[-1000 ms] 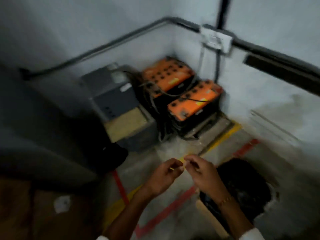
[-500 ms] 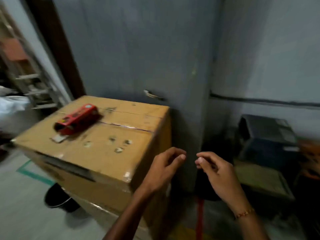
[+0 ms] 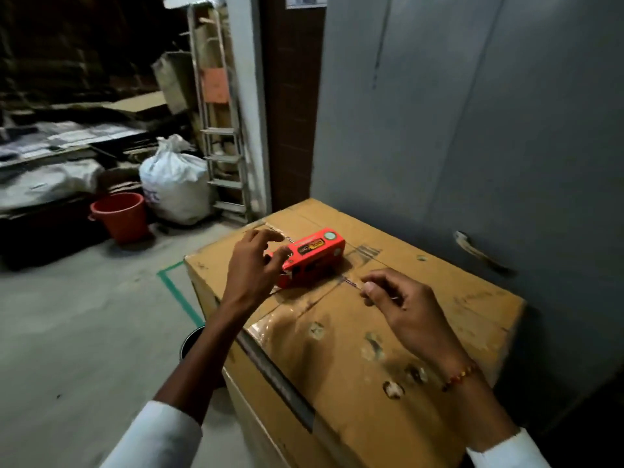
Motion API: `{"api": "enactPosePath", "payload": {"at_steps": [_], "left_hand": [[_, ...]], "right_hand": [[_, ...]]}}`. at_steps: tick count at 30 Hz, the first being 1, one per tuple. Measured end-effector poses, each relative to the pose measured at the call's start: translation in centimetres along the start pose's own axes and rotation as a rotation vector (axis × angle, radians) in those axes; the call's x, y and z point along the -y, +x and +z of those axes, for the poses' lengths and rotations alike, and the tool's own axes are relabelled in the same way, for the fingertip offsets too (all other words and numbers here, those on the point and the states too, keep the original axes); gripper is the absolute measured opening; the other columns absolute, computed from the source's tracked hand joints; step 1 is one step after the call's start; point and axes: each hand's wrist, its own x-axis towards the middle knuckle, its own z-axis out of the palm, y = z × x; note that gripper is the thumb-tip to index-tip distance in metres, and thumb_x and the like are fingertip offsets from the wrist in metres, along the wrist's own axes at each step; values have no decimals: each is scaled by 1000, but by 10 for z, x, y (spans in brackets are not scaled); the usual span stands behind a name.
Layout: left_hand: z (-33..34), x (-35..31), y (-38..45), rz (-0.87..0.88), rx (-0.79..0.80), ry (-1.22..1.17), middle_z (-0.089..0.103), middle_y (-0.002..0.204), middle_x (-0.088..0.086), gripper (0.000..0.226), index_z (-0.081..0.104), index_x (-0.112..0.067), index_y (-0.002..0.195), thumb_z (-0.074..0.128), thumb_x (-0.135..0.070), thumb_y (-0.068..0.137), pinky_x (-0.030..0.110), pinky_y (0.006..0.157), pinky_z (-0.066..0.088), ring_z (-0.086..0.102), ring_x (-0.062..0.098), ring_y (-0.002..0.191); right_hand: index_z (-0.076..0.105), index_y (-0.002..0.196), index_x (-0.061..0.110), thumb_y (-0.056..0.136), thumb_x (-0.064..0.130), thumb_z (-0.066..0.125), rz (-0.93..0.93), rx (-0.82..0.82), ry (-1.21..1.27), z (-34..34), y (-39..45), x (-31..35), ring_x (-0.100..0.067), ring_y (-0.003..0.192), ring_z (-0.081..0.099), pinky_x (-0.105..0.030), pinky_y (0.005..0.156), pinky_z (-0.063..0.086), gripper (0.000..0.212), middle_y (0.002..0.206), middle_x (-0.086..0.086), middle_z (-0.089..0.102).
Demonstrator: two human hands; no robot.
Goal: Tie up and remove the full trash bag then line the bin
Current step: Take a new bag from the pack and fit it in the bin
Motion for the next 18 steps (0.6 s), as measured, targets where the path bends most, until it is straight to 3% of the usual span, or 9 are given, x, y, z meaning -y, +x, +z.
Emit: {"api": "enactPosePath", "payload": {"at_steps": [2, 5, 8, 10, 14, 18], "left_hand": [[8, 16, 11, -79, 62, 119, 53, 126, 10, 41, 58, -17, 123, 68, -31, 86, 29, 88, 47, 54, 25, 114], [22, 39, 22, -174, 244, 293, 44, 139, 10, 68, 41, -23, 140, 67, -48, 82, 41, 101, 43, 43, 26, 125], [38, 53, 30, -166, 352, 420, 44, 141, 6, 84, 29, -28, 147, 65, -58, 77, 45, 98, 44, 45, 28, 123], [47, 57, 34, -111, 375, 468, 49, 139, 4, 83, 28, -27, 147, 64, -55, 78, 42, 92, 46, 50, 27, 119], [44, 66, 48, -20, 368, 350, 58, 129, 2, 69, 41, -25, 138, 65, -45, 76, 37, 82, 51, 58, 23, 109], [17, 70, 82, 34, 438, 47, 61, 129, 3, 69, 48, -20, 136, 68, -45, 74, 40, 89, 54, 63, 19, 108]], "right_hand": [[68, 106, 27, 94, 31, 58, -27, 64, -28, 11, 30, -10, -3, 87, 67, -25, 77, 57, 17, 91, 11, 71], [68, 107, 25, 93, 30, 58, -62, 135, -58, 31, 66, -19, -1, 89, 66, -21, 78, 56, 18, 97, 12, 70], [67, 109, 23, 94, 29, 58, -98, 202, -94, 52, 94, -24, -2, 94, 63, -17, 81, 53, 18, 102, 7, 69], [66, 111, 22, 95, 30, 57, -98, 244, -110, 64, 107, -27, -4, 99, 62, -25, 87, 55, 20, 106, 5, 68], [64, 113, 26, 90, 45, 52, -150, 191, -296, 82, 131, -36, -12, 107, 54, -34, 91, 51, 32, 112, 7, 63], [46, 133, 36, 78, 67, 53, -227, 167, -575, 96, 155, -30, -17, 129, 33, -36, 101, 37, 63, 135, 10, 45]]}}
